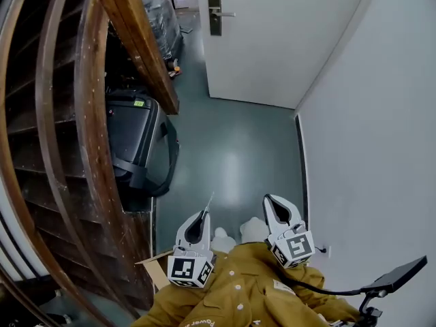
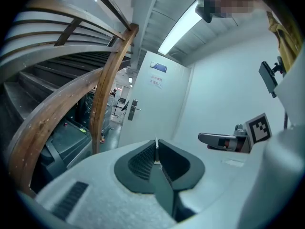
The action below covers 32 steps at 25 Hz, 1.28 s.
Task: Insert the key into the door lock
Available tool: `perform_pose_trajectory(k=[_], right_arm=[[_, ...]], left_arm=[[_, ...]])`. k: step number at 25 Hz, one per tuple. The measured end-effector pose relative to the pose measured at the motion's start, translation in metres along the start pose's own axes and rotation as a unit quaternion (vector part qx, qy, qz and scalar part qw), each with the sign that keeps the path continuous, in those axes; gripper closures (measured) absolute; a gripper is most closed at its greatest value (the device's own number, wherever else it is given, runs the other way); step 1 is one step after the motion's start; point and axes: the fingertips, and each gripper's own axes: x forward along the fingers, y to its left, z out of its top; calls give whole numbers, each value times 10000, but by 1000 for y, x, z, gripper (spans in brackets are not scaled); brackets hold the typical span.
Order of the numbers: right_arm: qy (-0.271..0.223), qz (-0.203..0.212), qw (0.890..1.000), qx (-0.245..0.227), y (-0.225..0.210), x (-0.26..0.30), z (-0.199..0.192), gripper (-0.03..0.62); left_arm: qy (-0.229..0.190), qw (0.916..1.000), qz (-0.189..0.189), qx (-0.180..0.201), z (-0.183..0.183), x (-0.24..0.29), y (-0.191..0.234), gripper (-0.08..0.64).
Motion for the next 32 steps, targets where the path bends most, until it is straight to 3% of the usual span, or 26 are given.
perform_pose_trajectory(k=[8,16,20,24,32], right_arm=[[-58,-208,9998,37,-31,38,14,588],[-187,-121,9997,122,-147,136,48,588],[-289,-75,9995,134,-176,158,71,588],[-347,82,9994,-20,-234,199,99,588],[-203,251,9995,48,-279,246,107,588]], left_arm=[[17,9999,-117,-41,17,43,17,534],[164,9998,-80,53,54,190,29,534],[165,9998,-112,100,77,230,29,534],[56,10000,50,49,103,297,20,534],[156,9994,278,-98,120,361,35,534]])
